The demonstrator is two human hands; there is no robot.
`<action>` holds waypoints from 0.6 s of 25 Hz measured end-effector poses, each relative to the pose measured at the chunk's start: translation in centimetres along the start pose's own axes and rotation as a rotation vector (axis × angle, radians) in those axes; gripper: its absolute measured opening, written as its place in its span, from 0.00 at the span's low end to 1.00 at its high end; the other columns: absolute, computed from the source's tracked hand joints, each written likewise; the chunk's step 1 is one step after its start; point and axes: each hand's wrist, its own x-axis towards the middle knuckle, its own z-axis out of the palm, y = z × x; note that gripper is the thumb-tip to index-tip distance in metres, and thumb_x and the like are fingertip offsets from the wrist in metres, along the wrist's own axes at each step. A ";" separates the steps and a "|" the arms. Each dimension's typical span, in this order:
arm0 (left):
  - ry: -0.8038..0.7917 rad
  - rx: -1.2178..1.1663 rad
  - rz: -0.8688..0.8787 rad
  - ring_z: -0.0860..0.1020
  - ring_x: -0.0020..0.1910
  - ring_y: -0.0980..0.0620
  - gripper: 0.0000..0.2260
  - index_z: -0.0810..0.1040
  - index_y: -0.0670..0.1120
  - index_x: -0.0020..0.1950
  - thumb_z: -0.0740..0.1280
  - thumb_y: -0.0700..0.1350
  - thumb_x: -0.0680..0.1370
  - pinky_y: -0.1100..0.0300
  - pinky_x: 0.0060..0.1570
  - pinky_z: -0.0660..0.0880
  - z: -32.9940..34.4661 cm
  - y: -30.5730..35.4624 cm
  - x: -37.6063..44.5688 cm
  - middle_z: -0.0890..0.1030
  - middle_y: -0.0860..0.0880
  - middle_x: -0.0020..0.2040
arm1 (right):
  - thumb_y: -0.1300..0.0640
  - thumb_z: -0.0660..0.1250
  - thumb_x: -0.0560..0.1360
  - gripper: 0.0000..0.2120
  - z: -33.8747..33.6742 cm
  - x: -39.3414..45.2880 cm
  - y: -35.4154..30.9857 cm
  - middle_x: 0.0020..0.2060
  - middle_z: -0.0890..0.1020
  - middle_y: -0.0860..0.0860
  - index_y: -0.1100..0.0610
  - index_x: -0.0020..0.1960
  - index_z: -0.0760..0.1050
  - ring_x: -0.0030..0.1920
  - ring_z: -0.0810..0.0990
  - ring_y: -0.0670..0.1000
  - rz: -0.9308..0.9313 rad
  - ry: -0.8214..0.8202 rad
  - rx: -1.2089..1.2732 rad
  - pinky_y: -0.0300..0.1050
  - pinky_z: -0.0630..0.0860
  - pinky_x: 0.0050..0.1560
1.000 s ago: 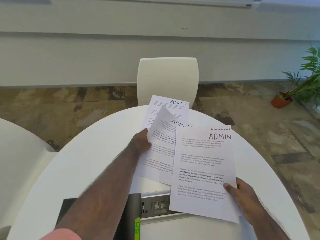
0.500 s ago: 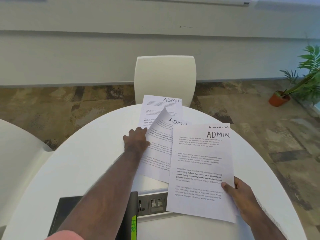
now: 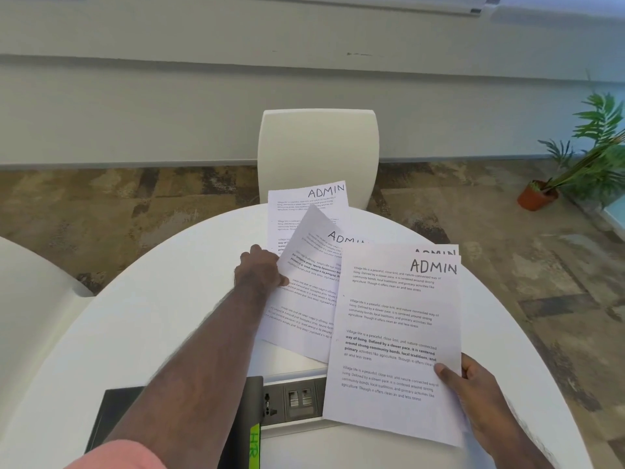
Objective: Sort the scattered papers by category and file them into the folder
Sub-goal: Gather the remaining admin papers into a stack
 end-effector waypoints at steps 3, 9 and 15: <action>0.024 -0.287 -0.096 0.76 0.61 0.41 0.11 0.74 0.50 0.42 0.77 0.46 0.71 0.44 0.58 0.77 0.5 0.2 -0.7 0.76 0.45 0.60 | 0.64 0.68 0.77 0.10 0.4 -0.7 -0.3 0.50 0.87 0.54 0.51 0.52 0.84 0.49 0.86 0.57 0.003 -0.007 0.003 0.57 0.79 0.54; 0.068 -0.611 -0.051 0.81 0.38 0.48 0.06 0.78 0.48 0.35 0.73 0.43 0.70 0.63 0.33 0.72 0.2 -0.5 -2.5 0.83 0.49 0.39 | 0.65 0.67 0.77 0.10 -0.2 -2.5 -0.8 0.50 0.87 0.54 0.56 0.55 0.81 0.50 0.86 0.57 0.009 -0.011 0.042 0.53 0.81 0.50; 0.056 -0.890 -0.044 0.82 0.28 0.52 0.06 0.81 0.44 0.33 0.75 0.44 0.67 0.63 0.27 0.74 -2.1 -0.3 -9.5 0.83 0.51 0.31 | 0.70 0.64 0.78 0.10 -3.4 -7.6 -2.7 0.46 0.87 0.59 0.62 0.56 0.79 0.41 0.87 0.57 0.104 -0.009 0.160 0.44 0.84 0.37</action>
